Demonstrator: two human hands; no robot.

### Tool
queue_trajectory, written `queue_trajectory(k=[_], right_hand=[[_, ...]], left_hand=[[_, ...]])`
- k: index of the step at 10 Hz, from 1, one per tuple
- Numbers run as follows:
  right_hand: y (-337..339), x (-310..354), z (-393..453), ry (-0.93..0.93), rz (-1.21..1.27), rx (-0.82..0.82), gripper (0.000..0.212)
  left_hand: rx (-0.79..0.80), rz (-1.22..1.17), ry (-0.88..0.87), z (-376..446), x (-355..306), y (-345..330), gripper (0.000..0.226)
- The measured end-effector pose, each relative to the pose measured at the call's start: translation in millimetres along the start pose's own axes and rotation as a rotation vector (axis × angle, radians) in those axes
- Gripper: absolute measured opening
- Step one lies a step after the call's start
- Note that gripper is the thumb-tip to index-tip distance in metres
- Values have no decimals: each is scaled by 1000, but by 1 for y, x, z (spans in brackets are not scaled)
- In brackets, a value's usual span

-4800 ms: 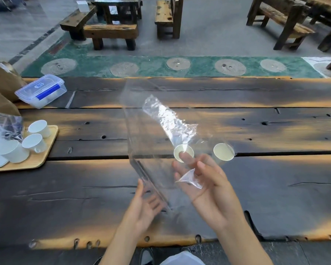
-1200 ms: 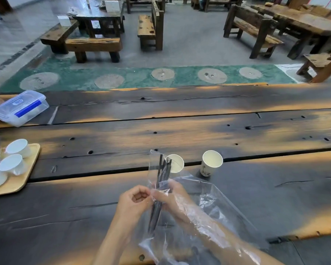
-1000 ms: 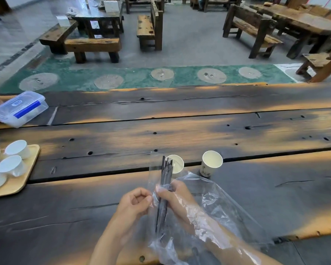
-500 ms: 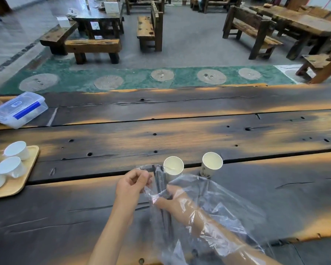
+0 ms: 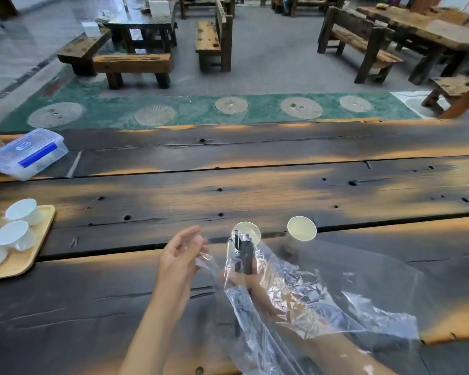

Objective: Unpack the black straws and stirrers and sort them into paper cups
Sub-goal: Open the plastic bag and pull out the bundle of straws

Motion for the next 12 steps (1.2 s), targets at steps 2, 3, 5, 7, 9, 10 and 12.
queue_trajectory(k=[2,3,5,7,9,10,12], right_hand=[[20,2,-1,34,114,51,18],[23,9,-10,47,291,54,12],[23,35,-7,145,318,22,13],[53,2,25,45,392,-192,65],[44,4,34,9,705,13,73],[44,7,26,-20,555,24,38],[51,25,5,35,623,-19,6]], left_hand=[[-67,165,-144,12,-27,2,5],[-174,68,-118,13,-30,16,4],[179,410,121,-15,13,-22,34],[-55,252,51,-9,14,-2,22],[213,246,290,-25,43,-20,34],[111,266,215,-22,43,-11,26],[-111,197,124,-14,33,13,23]])
Point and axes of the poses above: each hand's wrist, its own z-axis towards the middle knuckle, its own y-axis out of the back of the hand, x = y × z, the point moved 9 cm from there along z, towards the middle knuckle, and after that the axes turned 5 degrees about -z, right-handed, at the moved point
